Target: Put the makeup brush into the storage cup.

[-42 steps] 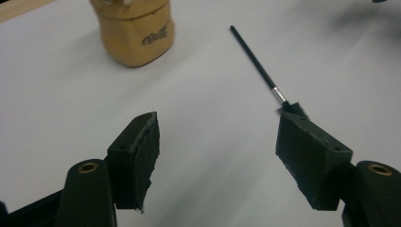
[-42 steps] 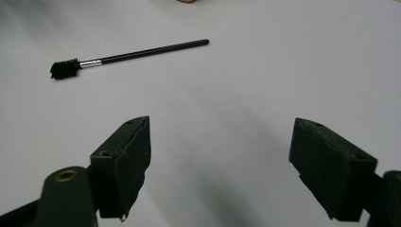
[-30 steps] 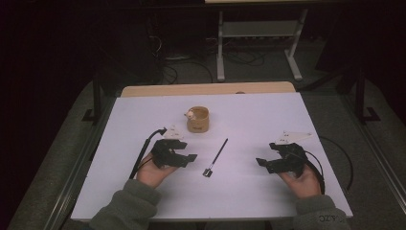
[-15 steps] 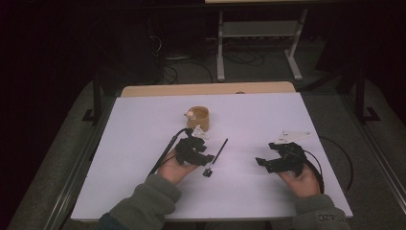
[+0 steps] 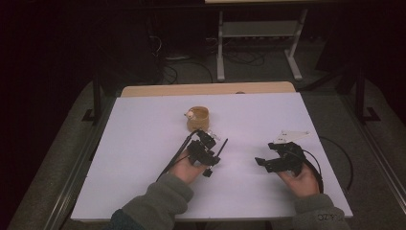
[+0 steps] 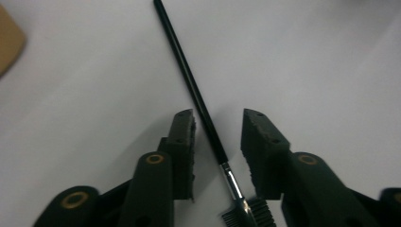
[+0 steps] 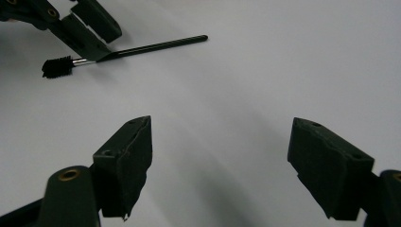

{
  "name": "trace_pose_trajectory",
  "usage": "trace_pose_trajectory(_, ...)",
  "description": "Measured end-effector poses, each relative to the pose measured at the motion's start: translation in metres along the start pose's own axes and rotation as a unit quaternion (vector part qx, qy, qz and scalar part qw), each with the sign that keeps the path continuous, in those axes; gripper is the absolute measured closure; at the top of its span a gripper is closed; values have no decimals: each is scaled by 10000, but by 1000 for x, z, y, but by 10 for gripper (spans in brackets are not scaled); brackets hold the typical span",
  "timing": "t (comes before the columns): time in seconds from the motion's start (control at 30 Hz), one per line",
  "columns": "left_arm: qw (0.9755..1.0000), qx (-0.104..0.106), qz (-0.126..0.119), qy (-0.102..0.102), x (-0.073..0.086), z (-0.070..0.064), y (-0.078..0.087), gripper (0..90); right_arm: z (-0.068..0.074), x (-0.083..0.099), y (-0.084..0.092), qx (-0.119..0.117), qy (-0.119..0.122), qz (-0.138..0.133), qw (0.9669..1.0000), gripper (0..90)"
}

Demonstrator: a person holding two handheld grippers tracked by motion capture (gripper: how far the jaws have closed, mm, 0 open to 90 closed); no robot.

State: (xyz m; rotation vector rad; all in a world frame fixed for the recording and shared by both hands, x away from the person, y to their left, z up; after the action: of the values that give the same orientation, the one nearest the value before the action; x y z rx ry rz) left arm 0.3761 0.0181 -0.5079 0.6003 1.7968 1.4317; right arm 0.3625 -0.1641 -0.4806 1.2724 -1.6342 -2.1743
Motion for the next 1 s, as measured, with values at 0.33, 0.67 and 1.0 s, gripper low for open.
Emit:
trace_pose_trajectory(0.33,9973,-626,248,-287,1,-4,-8,761,0,-1,-2,16,14,15,10000,220)
trace_pose_trajectory(0.67,9975,-414,437,-371,0,-5,-8,859,0,-1,-5,16,53,52,10000,219)
trace_pose_trajectory(1.0,9978,-209,412,-469,1,-3,-6,861,2,-2,-5,-6,77,55,10000,220)
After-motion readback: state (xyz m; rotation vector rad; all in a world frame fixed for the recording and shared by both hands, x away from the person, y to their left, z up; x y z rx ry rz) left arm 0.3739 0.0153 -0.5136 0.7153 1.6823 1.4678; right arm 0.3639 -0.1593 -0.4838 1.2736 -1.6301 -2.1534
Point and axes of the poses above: each handheld gripper's, and its own axes: y roughly backward along the jaws, x roughly out of its underside, z roughly to its left, the point moved 10 cm from there along -y, roughly forward along the jaws, and after that the axes turned 15 degrees about z, right-handed, at the moved point
